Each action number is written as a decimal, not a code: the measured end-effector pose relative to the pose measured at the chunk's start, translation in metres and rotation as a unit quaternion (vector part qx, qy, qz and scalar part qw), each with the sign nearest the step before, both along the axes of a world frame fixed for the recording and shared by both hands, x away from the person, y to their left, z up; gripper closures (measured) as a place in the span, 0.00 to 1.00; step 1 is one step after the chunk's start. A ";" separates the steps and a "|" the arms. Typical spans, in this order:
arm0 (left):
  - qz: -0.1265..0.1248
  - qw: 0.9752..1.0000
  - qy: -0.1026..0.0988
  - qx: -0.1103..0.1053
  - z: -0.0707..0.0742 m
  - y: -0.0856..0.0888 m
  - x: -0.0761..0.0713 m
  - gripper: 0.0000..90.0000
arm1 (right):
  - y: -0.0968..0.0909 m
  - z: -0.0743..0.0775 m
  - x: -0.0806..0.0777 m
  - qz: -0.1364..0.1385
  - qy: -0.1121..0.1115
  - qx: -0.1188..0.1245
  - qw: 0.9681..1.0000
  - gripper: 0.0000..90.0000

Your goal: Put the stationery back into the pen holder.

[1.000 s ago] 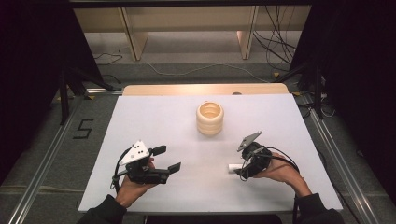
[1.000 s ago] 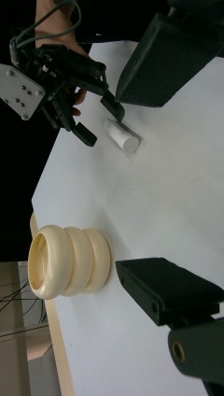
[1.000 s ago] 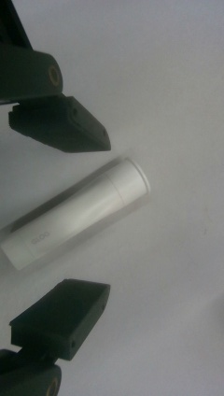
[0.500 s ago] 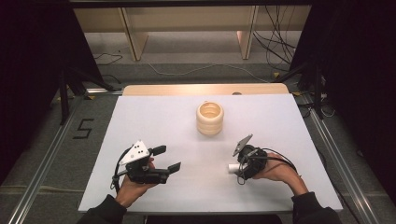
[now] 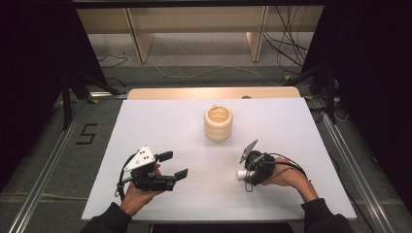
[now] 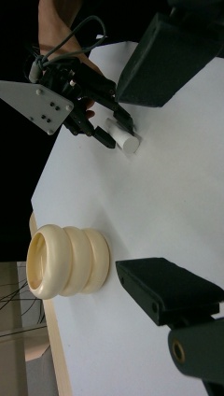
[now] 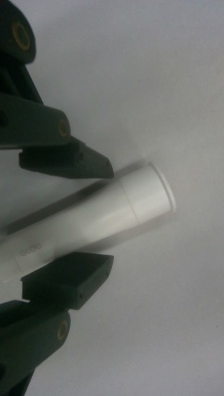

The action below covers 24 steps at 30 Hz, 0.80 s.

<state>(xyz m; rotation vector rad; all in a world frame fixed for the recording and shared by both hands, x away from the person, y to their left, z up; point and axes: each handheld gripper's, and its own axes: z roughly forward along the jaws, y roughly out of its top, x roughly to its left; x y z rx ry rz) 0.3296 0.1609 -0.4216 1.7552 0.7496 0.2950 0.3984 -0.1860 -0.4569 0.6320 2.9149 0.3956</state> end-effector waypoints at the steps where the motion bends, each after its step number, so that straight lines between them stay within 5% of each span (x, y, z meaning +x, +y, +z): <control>1: -0.001 1.000 0.000 0.000 0.000 0.000 0.000 0.17 | 0.001 0.000 0.000 -0.003 0.001 0.002 1.000 0.59; 24: 0.001 1.000 0.001 0.000 0.000 0.000 0.000 0.17 | 0.012 0.002 0.000 0.048 0.010 -0.049 0.998 0.77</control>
